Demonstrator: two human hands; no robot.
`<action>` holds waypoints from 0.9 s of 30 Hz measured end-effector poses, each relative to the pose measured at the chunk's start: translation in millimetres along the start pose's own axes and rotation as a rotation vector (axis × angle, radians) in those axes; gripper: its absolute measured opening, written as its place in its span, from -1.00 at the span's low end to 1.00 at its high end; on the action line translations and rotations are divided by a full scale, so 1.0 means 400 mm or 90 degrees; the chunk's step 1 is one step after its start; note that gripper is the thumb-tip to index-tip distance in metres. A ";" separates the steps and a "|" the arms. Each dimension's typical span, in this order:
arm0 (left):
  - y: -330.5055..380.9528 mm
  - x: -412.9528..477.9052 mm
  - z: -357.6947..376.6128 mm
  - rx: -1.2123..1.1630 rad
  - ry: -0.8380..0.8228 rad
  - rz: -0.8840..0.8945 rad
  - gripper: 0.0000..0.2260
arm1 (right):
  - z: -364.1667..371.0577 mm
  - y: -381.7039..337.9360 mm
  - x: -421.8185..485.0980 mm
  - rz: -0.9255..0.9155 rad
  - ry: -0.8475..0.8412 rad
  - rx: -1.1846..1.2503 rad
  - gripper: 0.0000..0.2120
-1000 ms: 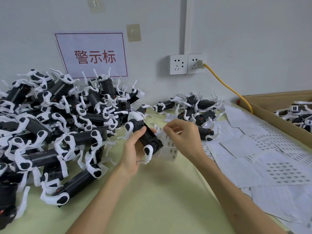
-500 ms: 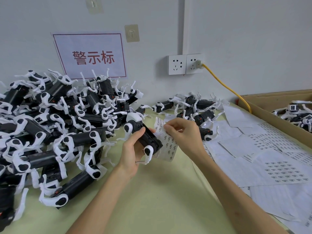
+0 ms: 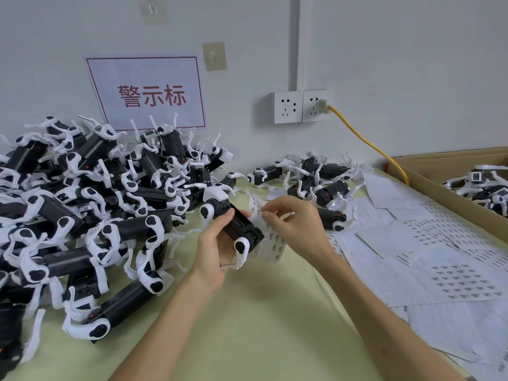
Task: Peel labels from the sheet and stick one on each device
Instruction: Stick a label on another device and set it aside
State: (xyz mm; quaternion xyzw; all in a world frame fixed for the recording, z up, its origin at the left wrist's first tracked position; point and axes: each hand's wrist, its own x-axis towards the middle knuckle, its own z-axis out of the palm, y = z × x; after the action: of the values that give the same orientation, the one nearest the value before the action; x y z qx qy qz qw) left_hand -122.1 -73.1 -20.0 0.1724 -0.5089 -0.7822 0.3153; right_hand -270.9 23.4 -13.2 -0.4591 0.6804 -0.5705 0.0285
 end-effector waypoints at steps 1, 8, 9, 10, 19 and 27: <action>-0.001 0.001 -0.001 -0.009 0.003 -0.002 -0.69 | 0.001 -0.001 -0.002 -0.007 -0.005 -0.012 -0.90; 0.010 0.007 -0.001 -0.190 0.027 -0.002 -0.79 | 0.016 0.008 -0.010 -0.064 -0.060 -0.122 -0.70; 0.011 0.009 -0.003 -0.210 0.026 0.000 -0.80 | 0.019 0.010 -0.011 -0.070 -0.072 -0.133 -0.68; 0.012 0.010 -0.003 -0.224 0.023 0.001 -0.80 | 0.022 0.011 -0.011 -0.075 -0.084 -0.142 -0.66; 0.004 0.014 -0.019 -0.240 -0.001 -0.008 -0.63 | 0.030 0.019 -0.014 -0.100 -0.079 -0.125 -0.65; 0.014 0.007 -0.005 -0.250 0.007 -0.009 -0.75 | 0.022 0.020 -0.011 -0.104 0.036 -0.091 -0.80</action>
State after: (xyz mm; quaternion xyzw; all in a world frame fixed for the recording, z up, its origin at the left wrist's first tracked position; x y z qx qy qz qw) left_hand -121.2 -78.1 -15.8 0.1156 -0.3439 -0.8677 0.3397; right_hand -268.1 19.2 -24.7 -0.4978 0.6802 -0.5335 -0.0701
